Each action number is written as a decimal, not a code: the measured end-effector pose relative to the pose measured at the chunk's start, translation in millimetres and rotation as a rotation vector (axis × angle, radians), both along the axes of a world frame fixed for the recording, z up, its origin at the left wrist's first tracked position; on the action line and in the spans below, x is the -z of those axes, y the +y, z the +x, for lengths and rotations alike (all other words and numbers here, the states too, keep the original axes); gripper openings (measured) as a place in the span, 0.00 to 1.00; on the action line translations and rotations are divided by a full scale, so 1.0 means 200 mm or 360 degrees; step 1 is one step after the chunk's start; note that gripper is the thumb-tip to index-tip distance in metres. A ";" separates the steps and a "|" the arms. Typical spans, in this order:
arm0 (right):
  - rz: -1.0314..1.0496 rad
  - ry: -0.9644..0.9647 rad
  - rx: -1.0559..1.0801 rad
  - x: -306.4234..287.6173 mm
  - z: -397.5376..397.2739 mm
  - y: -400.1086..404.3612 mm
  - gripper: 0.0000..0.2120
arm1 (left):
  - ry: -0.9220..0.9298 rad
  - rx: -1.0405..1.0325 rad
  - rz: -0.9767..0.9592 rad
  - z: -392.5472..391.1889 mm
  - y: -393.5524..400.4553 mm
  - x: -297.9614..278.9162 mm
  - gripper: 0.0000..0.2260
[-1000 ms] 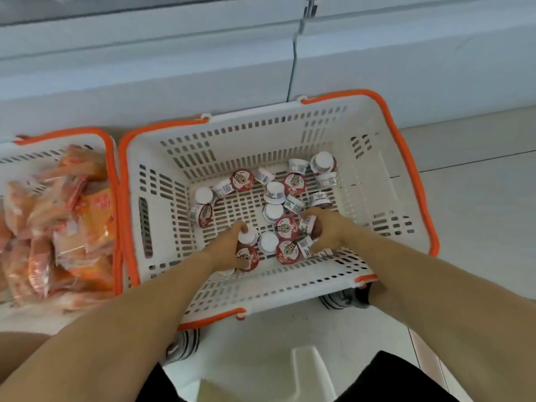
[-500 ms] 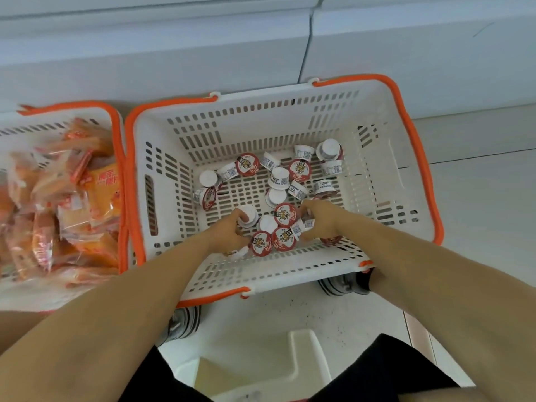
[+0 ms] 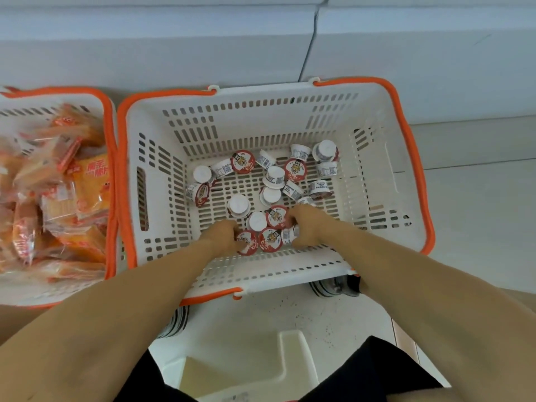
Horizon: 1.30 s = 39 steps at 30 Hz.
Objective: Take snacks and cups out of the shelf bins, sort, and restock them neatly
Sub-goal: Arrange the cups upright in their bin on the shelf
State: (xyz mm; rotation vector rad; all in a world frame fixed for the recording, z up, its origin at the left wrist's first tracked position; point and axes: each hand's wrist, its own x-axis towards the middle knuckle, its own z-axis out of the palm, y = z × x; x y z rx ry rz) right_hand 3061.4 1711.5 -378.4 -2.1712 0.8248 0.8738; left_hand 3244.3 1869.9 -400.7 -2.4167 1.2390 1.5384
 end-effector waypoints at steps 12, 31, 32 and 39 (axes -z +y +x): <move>0.0412 0.0299 0.0173 -0.05 0.00 -0.09 0.35 | 0.0293 -0.0406 0.0098 0.04 -0.04 -0.06 0.14; 0.0817 -0.0354 0.1017 -1.23 0.19 -0.20 0.31 | 0.0741 -0.0955 -0.0501 0.27 -0.22 -1.34 0.11; 0.0893 -0.0429 0.1027 -1.36 0.21 -0.24 0.28 | 0.0662 -0.0968 -0.0609 0.32 -0.26 -1.47 0.10; 0.0690 -0.0929 0.1119 -2.14 0.50 -0.43 0.19 | 0.0690 -0.1165 -0.1301 0.58 -0.43 -2.15 0.08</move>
